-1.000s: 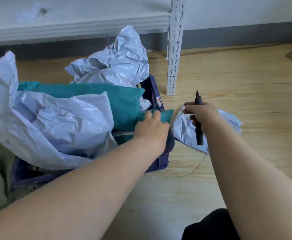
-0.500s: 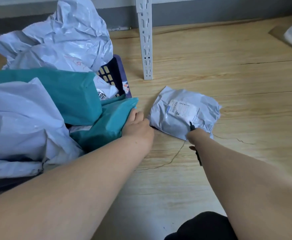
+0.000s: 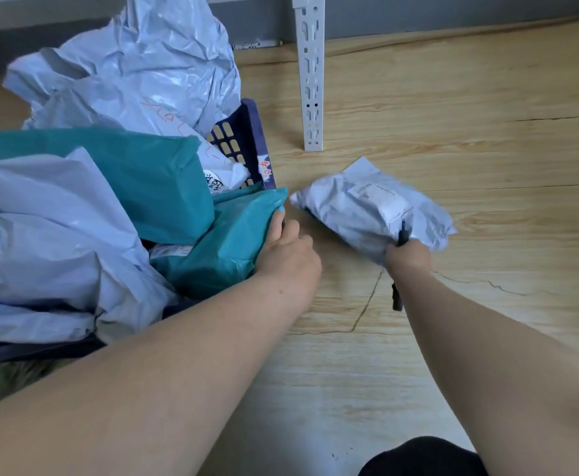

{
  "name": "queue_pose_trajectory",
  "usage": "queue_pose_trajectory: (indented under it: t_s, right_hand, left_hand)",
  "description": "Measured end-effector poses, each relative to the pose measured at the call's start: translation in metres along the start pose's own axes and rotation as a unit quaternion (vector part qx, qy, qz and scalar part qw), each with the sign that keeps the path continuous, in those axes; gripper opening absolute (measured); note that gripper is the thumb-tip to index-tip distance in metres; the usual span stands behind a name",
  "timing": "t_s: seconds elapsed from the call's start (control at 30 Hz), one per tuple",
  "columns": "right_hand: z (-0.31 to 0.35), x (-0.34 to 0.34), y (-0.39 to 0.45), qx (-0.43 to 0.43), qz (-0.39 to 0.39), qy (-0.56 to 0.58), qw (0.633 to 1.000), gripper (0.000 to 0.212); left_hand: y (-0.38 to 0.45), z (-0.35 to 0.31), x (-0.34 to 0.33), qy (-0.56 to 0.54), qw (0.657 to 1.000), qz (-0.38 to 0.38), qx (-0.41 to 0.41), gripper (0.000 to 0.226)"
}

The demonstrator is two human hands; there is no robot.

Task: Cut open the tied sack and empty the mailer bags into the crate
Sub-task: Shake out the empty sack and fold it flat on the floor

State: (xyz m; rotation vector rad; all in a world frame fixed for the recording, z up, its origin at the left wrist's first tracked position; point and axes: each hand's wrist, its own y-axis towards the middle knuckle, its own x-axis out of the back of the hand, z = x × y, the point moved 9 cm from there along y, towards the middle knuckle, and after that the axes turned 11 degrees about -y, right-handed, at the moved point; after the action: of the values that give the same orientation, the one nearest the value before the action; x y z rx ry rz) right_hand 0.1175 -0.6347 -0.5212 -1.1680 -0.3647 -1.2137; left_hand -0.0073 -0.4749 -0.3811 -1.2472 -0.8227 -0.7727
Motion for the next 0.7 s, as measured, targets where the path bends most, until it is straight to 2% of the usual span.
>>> queue_pose_trajectory:
  t_s: [0.07, 0.13, 0.2, 0.27, 0.33, 0.47, 0.53, 0.6, 0.7]
  right_hand:
    - [0.031, 0.020, -0.009, 0.015, -0.035, 0.130, 0.991, 0.032]
    - [0.059, 0.046, -0.022, 0.023, -0.059, 0.225, 0.972, 0.045]
    - [0.089, 0.075, -0.036, 0.053, -0.075, 0.278, 0.956, 0.042]
    - [0.118, 0.107, -0.055, 0.097, -0.096, 0.304, 0.943, 0.025]
    - [0.147, 0.137, -0.081, 0.152, -0.115, 0.321, 0.928, 0.012]
    - [0.208, 0.170, -0.152, 0.285, -0.109, 0.366, 0.879, 0.010]
    - [0.240, 0.168, -0.189, 0.363, -0.079, 0.357, 0.857, 0.014]
    - [0.271, 0.154, -0.223, 0.437, -0.010, 0.336, 0.834, 0.016]
    - [0.302, 0.127, -0.259, 0.504, 0.118, 0.311, 0.797, 0.022]
  left_hand:
    - [-0.002, -0.002, 0.002, -0.052, 0.998, 0.004, -0.024, 0.034]
    - [-0.004, 0.000, 0.015, -0.199, 0.979, -0.015, -0.041, 0.033]
    - [-0.010, 0.017, 0.046, -0.378, 0.919, -0.104, -0.033, 0.029]
    - [-0.024, 0.048, 0.083, -0.474, 0.849, -0.234, -0.015, 0.028]
    - [-0.049, 0.080, 0.118, -0.484, 0.796, -0.363, -0.001, 0.033]
    - [-0.109, 0.140, 0.174, -0.421, 0.706, -0.568, 0.041, 0.057]
    - [-0.134, 0.159, 0.190, -0.345, 0.707, -0.614, 0.058, 0.072]
    - [-0.153, 0.172, 0.198, -0.249, 0.741, -0.618, 0.089, 0.085]
    - [-0.172, 0.195, 0.197, -0.141, 0.803, -0.563, 0.138, 0.098]
